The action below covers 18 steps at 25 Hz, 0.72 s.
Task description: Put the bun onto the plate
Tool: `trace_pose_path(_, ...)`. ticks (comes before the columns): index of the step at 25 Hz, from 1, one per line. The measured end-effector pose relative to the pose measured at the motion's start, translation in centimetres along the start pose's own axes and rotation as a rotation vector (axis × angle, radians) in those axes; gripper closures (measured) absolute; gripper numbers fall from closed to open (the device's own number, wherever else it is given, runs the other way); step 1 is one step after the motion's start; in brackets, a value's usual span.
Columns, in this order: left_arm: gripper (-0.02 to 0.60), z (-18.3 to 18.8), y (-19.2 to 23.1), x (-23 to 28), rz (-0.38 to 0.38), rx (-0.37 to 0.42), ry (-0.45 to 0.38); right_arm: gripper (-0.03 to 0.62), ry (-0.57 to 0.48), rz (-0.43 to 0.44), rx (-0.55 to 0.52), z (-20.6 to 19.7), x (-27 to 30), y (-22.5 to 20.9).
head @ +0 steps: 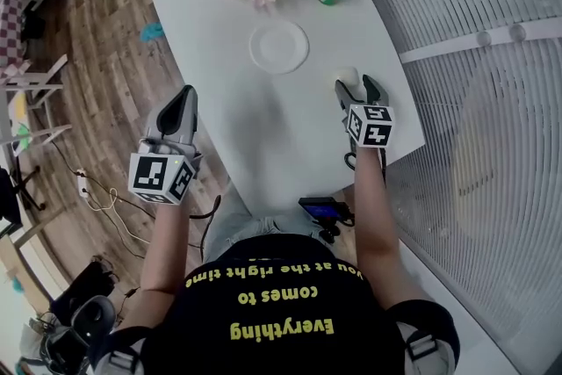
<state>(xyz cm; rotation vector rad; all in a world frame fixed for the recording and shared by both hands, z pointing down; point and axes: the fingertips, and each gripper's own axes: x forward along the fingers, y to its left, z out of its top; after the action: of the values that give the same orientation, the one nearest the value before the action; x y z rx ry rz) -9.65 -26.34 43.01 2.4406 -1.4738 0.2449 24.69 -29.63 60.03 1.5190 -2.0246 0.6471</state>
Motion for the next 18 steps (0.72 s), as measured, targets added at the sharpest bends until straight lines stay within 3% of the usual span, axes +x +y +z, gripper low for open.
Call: trace_pose_path(18, 0.583, -1.2, -0.3, 0.9, -0.031, -0.017, 0.02, 0.203, 0.12, 0.003, -0.024, -2.3, 4.6, -0.1)
